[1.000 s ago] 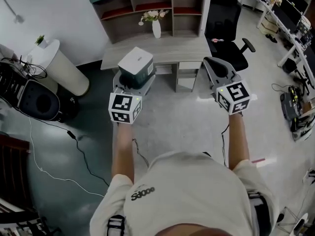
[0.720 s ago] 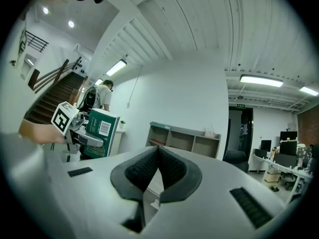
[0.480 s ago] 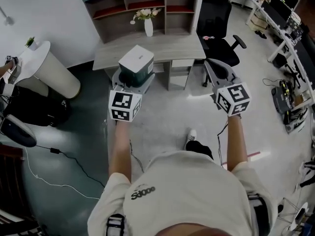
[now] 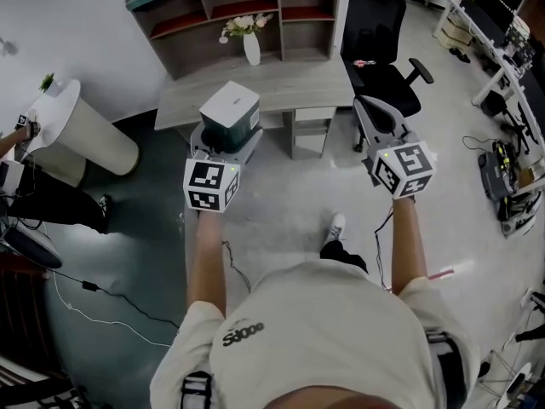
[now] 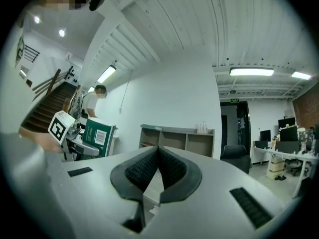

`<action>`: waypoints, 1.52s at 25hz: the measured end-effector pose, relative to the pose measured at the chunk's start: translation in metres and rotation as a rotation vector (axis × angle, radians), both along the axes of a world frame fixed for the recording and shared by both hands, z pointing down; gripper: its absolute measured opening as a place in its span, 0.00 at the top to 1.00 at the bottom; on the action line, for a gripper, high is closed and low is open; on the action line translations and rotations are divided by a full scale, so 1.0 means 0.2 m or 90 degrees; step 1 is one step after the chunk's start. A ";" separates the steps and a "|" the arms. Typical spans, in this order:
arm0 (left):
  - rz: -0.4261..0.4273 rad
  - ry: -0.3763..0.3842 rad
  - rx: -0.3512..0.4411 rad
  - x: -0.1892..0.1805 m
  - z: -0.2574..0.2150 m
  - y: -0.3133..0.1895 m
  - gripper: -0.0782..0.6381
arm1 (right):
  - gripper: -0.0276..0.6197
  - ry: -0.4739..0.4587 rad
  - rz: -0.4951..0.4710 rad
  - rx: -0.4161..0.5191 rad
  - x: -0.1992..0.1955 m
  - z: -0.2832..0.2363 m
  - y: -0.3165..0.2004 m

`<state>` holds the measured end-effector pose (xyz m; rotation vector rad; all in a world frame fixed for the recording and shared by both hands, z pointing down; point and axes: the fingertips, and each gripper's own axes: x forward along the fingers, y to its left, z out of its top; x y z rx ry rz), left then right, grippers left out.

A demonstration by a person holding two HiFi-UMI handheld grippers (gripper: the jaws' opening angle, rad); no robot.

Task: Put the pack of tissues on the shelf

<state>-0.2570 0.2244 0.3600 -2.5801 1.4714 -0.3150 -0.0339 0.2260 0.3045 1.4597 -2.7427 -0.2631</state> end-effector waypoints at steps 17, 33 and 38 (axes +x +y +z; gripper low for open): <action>-0.095 -0.031 -0.019 0.61 -0.12 -0.98 0.32 | 0.95 0.001 -0.073 -0.010 0.60 -0.02 -1.23; -0.147 -0.029 -0.054 0.86 0.01 -1.53 0.32 | 0.95 -0.004 -0.154 -0.056 0.81 0.19 -1.83; -0.125 -0.034 -0.059 0.87 0.05 -1.68 0.32 | 0.95 -0.015 -0.177 -0.050 0.80 0.22 -1.89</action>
